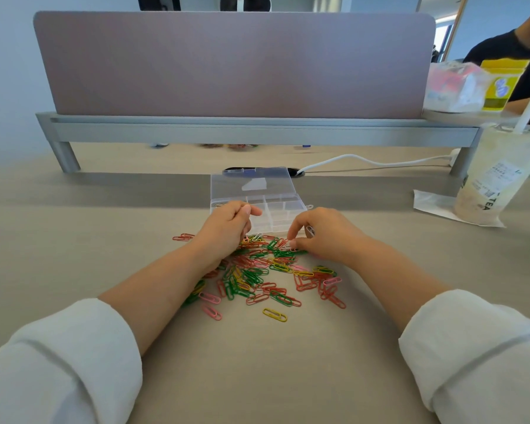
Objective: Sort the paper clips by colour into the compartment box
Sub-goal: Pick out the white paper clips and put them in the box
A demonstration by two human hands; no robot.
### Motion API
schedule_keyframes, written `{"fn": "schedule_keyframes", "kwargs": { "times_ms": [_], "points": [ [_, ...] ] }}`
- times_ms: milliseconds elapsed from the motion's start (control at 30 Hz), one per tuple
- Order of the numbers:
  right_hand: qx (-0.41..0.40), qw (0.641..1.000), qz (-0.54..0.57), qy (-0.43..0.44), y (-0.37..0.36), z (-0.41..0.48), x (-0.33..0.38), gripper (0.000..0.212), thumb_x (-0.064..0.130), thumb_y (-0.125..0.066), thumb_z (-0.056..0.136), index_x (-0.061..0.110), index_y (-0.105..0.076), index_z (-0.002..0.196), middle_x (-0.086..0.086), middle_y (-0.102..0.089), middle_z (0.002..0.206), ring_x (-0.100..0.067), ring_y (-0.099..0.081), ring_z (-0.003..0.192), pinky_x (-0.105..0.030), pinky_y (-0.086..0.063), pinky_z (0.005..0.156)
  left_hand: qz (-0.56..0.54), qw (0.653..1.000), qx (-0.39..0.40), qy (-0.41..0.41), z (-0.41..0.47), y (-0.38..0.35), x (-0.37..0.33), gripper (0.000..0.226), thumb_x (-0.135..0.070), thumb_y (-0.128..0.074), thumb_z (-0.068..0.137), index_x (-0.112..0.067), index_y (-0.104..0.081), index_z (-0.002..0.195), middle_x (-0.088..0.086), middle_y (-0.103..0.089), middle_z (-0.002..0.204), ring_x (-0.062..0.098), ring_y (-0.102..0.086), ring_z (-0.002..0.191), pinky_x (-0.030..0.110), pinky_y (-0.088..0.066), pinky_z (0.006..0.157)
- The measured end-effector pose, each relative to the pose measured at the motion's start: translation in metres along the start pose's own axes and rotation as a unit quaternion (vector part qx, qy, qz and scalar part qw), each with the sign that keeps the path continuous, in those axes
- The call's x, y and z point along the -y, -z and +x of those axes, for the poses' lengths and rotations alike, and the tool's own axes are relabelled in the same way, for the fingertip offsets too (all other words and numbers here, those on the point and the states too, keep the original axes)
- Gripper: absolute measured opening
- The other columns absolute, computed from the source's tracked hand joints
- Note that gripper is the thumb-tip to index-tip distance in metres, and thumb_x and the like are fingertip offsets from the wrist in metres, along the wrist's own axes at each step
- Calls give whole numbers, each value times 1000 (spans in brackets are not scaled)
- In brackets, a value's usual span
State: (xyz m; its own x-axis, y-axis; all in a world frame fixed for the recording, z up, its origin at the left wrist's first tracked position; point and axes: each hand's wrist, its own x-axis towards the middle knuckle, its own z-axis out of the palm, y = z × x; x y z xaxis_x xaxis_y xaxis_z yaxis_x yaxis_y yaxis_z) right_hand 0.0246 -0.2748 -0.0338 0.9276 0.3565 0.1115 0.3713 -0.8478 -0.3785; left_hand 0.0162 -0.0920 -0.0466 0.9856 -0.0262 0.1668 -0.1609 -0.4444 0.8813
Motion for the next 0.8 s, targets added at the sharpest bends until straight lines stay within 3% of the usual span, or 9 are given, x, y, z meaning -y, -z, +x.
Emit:
{"fn": "schedule_keyframes", "kwargs": {
  "times_ms": [133, 267, 333, 400, 467, 533, 633, 700, 800],
  "points": [
    [26, 1000, -13, 8, 0, 1, 5, 17, 32, -66, 84, 25, -71, 98, 11, -49, 80, -9, -46, 81, -22, -35, 69, -43, 998, 13, 41, 3, 1, 0, 28, -15, -31, 100, -15, -59, 103, -3, -46, 66, 7, -33, 50, 16, -28, 44],
    [51, 999, -3, 8, 2, -1, 7, 15, 25, -65, 85, 17, -70, 96, 7, -51, 87, -10, -46, 84, -21, -36, 72, -57, 996, 28, 57, 5, 3, -2, 30, -14, -32, 100, -21, -59, 89, -3, -48, 69, 8, -31, 50, 12, -27, 38],
    [71, 997, 17, 7, 3, -2, 8, 12, 21, -64, 86, 14, -69, 94, 11, -50, 81, -9, -47, 83, -21, -37, 65, -30, 998, 21, 52, 4, 4, -6, 33, -20, -29, 101, -19, -55, 80, -3, -41, 63, 9, -30, 49, 18, -27, 43],
    [83, 996, 33, 6, 4, -3, 9, 10, 21, -63, 87, 13, -68, 91, 15, -48, 76, -8, -47, 80, -17, -36, 60, 75, 997, -3, 6, 4, 6, -8, 41, -30, -25, 101, -17, -44, 67, -3, -36, 59, 12, -31, 51, 24, -26, 49],
    [81, 996, 49, 0, 4, -3, 9, 10, 25, -60, 89, 15, -63, 89, 13, -50, 77, -9, -48, 81, -21, -37, 66, 219, 975, -12, -45, 4, 5, -11, 49, -39, -21, 100, -15, -35, 59, -1, -36, 56, 14, -35, 54, 27, -26, 52],
    [69, 996, 59, -4, 4, -3, 8, 12, 27, -53, 93, 16, -56, 89, 7, -53, 83, -13, -49, 84, -24, -37, 70, 306, 950, -8, -65, 5, 4, -11, 50, -41, -23, 99, -14, -38, 59, 0, -42, 59, 17, -42, 59, 30, -28, 54],
    [58, 994, 92, -10, 3, -4, 8, 12, 24, -42, 97, 15, -48, 91, 8, -49, 77, -12, -48, 74, -20, -35, 58, 391, 916, -9, -88, 9, 3, -6, 39, -35, -35, 98, -13, -61, 79, 3, -63, 82, 21, -55, 78, 31, -40, 69],
    [57, 993, 99, -10, 1, -3, 8, 11, 23, -39, 98, 15, -45, 92, 8, -47, 74, -7, -44, 65, -19, -33, 55, 427, 899, -8, -94, 10, 2, -5, 30, -36, -43, 95, -16, -65, 92, 2, -66, 93, 21, -58, 89, 31, -42, 73],
    [53, 993, 105, -9, -1, -3, 6, 11, 22, -37, 99, 17, -47, 103, 10, -44, 73, -4, -42, 63, -18, -32, 54, 471, 878, 11, -79, 8, 0, -6, 26, -45, -54, 88, -25, -66, 97, -1, -63, 96, 19, -56, 97, 29, -42, 74]
  ]
}}
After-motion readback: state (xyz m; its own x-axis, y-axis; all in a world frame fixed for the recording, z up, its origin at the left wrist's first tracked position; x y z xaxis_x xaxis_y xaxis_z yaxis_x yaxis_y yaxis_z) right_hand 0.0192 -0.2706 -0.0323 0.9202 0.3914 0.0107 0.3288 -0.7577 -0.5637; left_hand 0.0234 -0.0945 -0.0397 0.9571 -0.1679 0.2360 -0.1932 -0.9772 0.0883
